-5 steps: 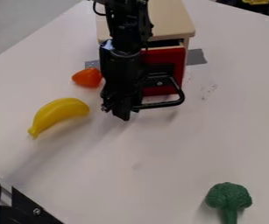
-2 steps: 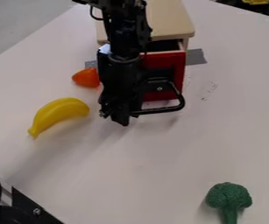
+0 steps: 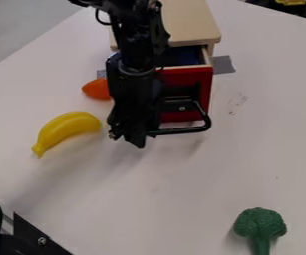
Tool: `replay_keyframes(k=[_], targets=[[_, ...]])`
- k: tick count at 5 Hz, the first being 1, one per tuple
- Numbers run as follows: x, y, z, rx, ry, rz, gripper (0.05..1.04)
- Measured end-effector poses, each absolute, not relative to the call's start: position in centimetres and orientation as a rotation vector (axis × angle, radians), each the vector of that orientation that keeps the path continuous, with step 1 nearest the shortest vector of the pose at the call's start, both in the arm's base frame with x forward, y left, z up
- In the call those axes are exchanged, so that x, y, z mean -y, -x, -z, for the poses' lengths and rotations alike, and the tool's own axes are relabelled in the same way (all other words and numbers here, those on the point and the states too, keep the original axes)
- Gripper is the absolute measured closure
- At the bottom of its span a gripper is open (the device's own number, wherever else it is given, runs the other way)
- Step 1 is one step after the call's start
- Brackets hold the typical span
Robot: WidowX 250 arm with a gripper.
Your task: Opens the drawer
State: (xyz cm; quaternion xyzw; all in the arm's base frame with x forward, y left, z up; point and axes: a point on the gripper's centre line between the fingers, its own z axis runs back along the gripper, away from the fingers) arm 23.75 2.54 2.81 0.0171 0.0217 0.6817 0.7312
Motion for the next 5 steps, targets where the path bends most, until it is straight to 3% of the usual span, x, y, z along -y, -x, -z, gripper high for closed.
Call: replay_keyframes(k=[5], targets=[[-1.8,-21.4,-2.7,-0.031,-0.026,-1.467,0.758]])
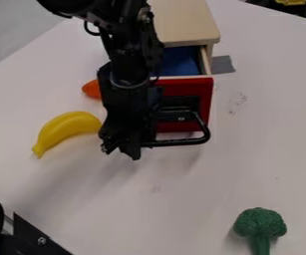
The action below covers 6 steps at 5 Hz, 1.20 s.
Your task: Opens the drawer
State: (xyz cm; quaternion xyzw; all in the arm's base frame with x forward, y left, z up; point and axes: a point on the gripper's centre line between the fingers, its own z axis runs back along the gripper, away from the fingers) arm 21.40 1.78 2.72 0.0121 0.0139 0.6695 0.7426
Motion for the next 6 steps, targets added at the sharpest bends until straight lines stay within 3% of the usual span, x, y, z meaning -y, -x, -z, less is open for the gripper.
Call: replay_keyframes(k=[3,4,5,6], targets=[[-1.2,-20.4,-2.7,-0.025,-0.025,-1.441,0.758],[-0.9,-19.7,-2.7,-0.027,-0.028,-1.428,0.701],[-0.8,-19.2,-2.9,-0.068,-0.041,-1.412,0.385],[-2.0,-21.5,-5.1,-0.088,0.023,-1.444,0.130]])
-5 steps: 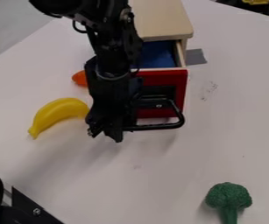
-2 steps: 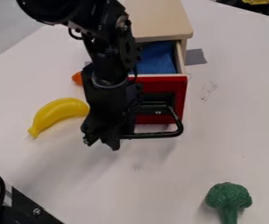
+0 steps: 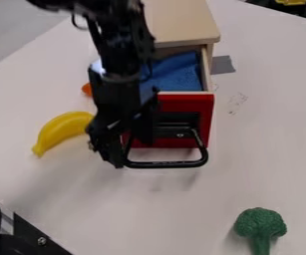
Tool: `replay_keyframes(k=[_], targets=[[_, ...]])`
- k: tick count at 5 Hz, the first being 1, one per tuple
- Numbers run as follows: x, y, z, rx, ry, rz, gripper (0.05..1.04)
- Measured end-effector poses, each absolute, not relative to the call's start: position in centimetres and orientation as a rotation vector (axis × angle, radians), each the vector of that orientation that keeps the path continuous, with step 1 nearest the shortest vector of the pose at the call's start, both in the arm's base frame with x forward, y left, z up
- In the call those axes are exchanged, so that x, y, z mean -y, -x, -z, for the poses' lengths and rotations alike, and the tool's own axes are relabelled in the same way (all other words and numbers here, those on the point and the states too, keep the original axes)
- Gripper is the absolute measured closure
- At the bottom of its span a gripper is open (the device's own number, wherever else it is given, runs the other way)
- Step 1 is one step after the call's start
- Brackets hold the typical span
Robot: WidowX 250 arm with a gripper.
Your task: Opens the drawer
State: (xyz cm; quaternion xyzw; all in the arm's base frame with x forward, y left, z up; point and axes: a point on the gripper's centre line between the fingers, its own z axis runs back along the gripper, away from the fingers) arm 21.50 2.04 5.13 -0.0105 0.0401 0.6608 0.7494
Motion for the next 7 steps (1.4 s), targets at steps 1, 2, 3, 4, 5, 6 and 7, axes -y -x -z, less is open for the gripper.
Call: replay_keyframes(k=[1,2,3,4,5,6,7], targets=[[-2.4,-25.3,-8.7,-0.099,0.097,-1.321,0.085],[-3.8,-30.0,-14.1,-0.016,0.205,-1.186,0.085],[-3.2,-32.2,-19.2,-0.001,0.274,-0.975,0.085],[-2.2,-31.7,-24.0,0.004,0.246,-0.768,0.085],[0.8,-28.5,-24.9,0.014,0.209,-0.548,0.085],[1.9,-24.0,-23.9,0.009,0.162,-0.434,0.085],[2.5,-22.4,-22.0,-0.020,0.067,-0.443,0.085]])
